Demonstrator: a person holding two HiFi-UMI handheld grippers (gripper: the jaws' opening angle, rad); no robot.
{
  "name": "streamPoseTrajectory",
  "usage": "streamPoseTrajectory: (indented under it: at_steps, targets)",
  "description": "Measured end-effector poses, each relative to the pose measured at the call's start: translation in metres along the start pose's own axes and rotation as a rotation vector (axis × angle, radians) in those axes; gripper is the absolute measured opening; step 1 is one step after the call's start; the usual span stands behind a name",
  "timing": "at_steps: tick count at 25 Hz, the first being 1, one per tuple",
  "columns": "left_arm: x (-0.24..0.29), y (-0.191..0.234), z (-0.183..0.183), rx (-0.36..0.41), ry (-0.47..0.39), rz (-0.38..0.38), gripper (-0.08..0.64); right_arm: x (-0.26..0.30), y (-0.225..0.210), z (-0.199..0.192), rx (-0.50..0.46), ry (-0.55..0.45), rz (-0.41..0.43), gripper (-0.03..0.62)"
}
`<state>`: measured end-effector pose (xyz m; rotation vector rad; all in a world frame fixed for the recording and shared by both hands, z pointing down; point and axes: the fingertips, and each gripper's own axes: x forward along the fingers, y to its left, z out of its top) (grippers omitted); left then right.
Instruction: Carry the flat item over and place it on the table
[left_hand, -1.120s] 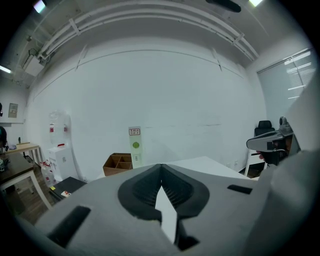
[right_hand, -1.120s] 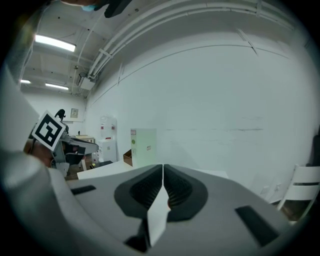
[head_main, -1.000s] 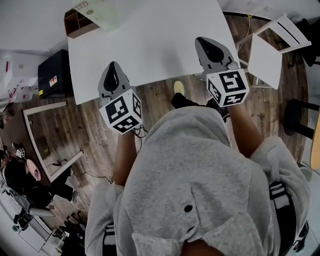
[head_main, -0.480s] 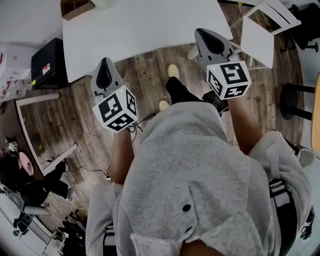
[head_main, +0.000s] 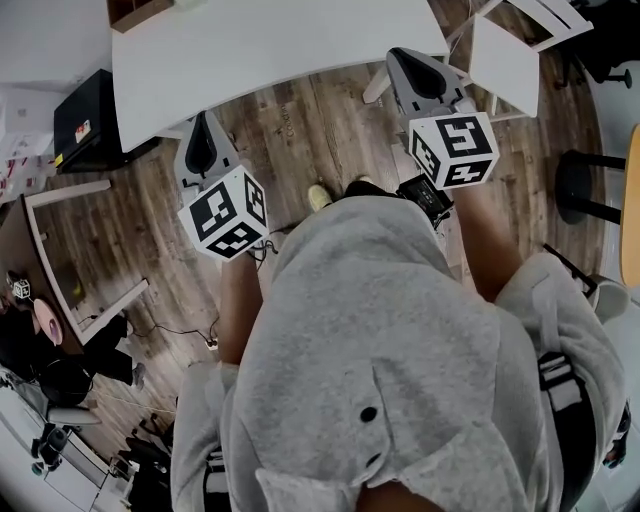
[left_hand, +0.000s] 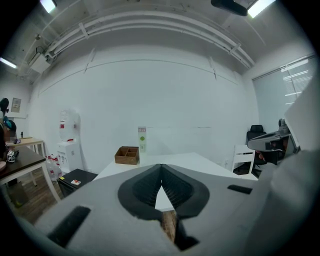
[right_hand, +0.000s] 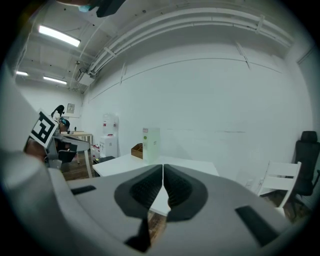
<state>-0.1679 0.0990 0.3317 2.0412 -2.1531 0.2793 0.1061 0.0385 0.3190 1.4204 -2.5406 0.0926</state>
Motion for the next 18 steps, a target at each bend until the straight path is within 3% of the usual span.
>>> streamPoseTrajectory:
  at_steps: [8,18]
  targets:
    - [-0.012,-0.033,0.01,0.036,-0.015,-0.015,0.021,-0.031,-0.019,-0.012,0.017,0.019,-0.006,0.029]
    - [-0.02,-0.027,0.006,0.037,-0.01,-0.007,0.021,-0.036,-0.015,-0.009,0.002,0.009,-0.005,0.028]
